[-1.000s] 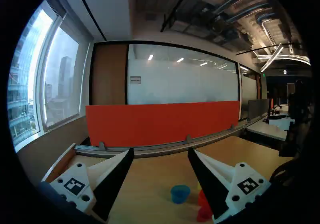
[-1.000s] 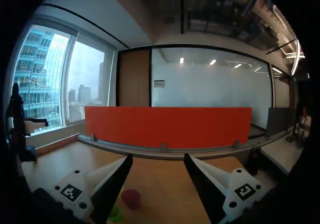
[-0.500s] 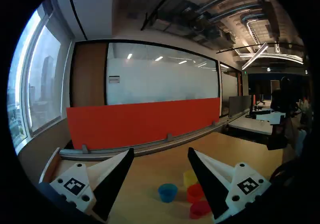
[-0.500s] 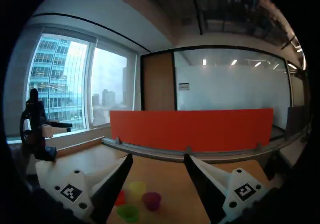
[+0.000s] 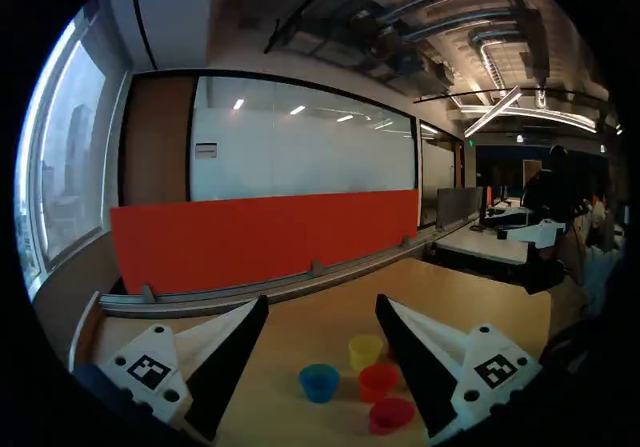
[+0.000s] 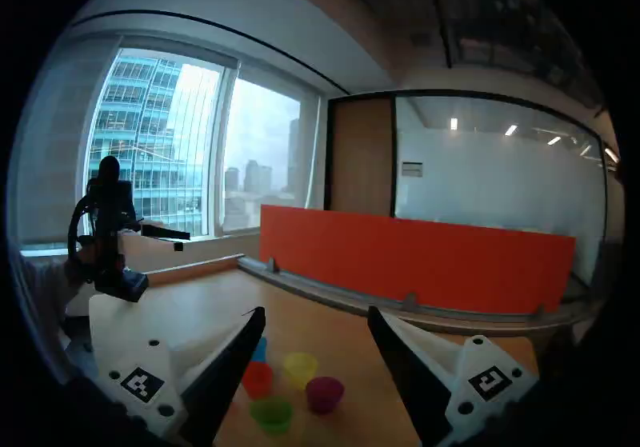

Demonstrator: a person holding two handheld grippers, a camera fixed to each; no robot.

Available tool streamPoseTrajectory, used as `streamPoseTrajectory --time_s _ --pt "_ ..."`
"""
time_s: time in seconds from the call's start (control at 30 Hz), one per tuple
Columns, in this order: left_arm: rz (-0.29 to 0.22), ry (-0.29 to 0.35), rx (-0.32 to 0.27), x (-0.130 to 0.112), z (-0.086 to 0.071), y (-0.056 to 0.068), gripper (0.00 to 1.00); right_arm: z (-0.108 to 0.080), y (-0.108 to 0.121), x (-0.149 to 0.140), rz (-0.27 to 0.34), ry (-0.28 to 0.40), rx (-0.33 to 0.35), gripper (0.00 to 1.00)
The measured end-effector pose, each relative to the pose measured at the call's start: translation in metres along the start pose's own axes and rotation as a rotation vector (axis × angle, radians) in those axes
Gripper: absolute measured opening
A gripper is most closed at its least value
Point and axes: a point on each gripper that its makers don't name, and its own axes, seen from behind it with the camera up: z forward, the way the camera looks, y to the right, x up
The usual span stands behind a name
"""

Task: Pour water

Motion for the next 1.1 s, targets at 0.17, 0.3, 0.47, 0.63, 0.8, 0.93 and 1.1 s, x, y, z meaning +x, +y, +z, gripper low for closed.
streamPoseTrajectory --time_s 0.17,0.3,0.47,0.63,0.8,0.93,1.1 --pt "0.009 -0.024 -0.022 -0.009 0.004 0.003 1.0 0.003 -0.01 -0.011 -0.011 -0.036 0.045 0.99" --pt "0.006 -0.046 -0.038 -0.017 0.007 0.003 1.0 0.003 -0.013 -0.021 -0.008 -0.065 0.073 0.99" --pt "0.004 -0.072 -0.04 -0.026 0.011 -0.003 1.0 0.004 -0.012 -0.029 -0.005 -0.087 0.091 0.99" --pt "0.01 -0.107 -0.049 -0.04 0.013 -0.005 1.0 0.004 -0.016 -0.039 -0.004 -0.115 0.116 0.99" --pt "0.019 -0.15 -0.066 -0.06 0.017 -0.004 1.0 0.005 -0.018 -0.056 -0.014 -0.154 0.133 0.99" --pt "0.024 -0.187 -0.077 -0.078 0.021 -0.004 1.0 0.006 -0.02 -0.07 -0.029 -0.184 0.144 0.99" --pt "0.031 -0.237 -0.086 -0.102 0.026 -0.006 1.0 0.007 -0.027 -0.088 -0.044 -0.221 0.168 0.99"
